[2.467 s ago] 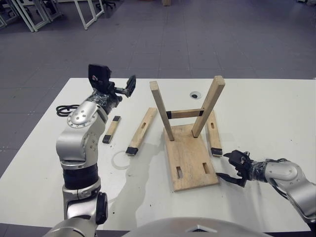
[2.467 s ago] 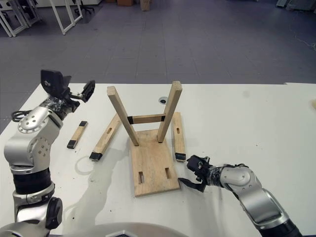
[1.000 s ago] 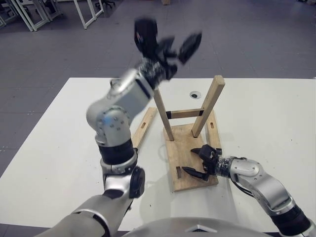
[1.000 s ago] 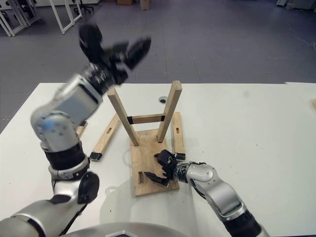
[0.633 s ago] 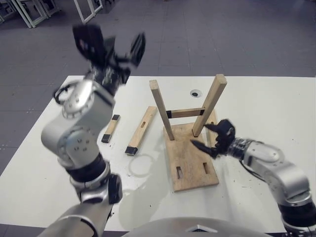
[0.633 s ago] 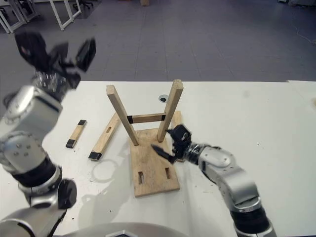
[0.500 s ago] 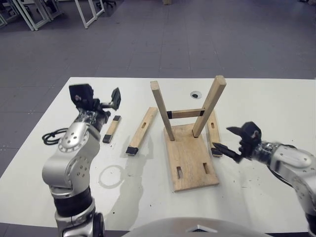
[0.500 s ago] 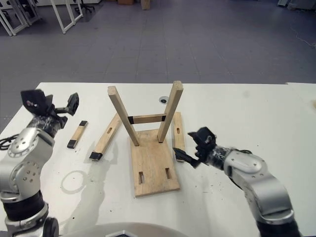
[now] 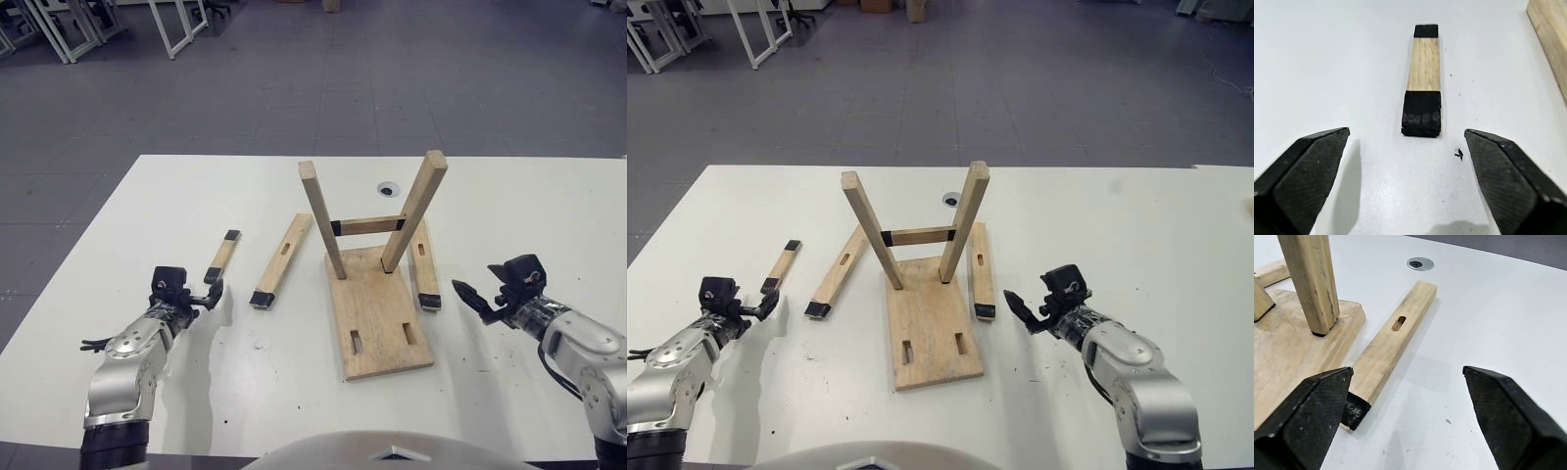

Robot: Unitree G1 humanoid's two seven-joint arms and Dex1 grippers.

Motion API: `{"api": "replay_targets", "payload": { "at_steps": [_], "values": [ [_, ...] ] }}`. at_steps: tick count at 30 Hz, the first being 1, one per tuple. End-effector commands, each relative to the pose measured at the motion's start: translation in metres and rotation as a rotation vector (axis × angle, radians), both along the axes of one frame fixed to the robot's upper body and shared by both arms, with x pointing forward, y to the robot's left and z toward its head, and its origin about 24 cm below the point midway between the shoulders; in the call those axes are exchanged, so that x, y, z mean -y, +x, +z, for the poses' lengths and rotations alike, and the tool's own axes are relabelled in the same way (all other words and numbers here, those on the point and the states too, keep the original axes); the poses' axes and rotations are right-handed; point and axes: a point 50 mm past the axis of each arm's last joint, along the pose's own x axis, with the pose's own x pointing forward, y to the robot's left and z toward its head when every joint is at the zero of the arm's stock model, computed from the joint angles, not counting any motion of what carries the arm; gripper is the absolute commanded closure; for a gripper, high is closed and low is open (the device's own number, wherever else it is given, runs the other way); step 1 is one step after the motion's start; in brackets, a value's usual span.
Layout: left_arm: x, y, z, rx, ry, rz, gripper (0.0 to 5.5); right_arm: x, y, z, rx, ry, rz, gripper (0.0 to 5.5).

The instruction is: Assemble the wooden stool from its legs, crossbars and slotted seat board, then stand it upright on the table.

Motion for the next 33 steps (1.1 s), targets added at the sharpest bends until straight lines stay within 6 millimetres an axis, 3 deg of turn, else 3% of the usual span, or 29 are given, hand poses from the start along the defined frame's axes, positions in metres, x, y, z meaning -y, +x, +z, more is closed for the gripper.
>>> {"api": "replay_targets", "payload": {
  "at_steps": [1,7,13,17,24,29,31,33],
  "values": [
    [0.0,0.009,-0.01,-0.04,-0.004,-0.101,1.15,-0.006,0.003,0.007,0.014,0.016,0.004,1.35],
    [-0.007,0.02,-0.035,-0.092,0.044,-0.12,1.15,-0.007,0.01,0.019,0.019,0.054,0.015,1.35],
    [0.008,-0.005,-0.063,-0.193,-0.035,-0.161,2.15,-0.01,0.014,0.025,0.027,0.055,0.036,1.35],
    [0.002,-0.018,-0.077,-0.231,-0.019,-0.134,2.88,-0.011,0.016,0.028,0.028,0.068,0.04,1.35],
    [-0.005,-0.023,-0.087,-0.237,0.018,-0.062,4.05,-0.014,0.016,0.026,0.018,0.071,0.05,1.35],
    [0.008,-0.017,-0.077,-0.112,-0.015,-0.005,4.2,-0.017,0.017,0.024,0.01,0.077,0.062,1.35],
    [0.022,-0.011,-0.054,0.054,-0.031,0.016,4.2,-0.02,0.018,0.023,-0.003,0.107,0.07,1.35],
    [0.052,-0.015,-0.017,0.242,-0.088,-0.043,4.2,-0.032,0.015,0.02,-0.072,0.259,0.098,1.35]
  ]
}}
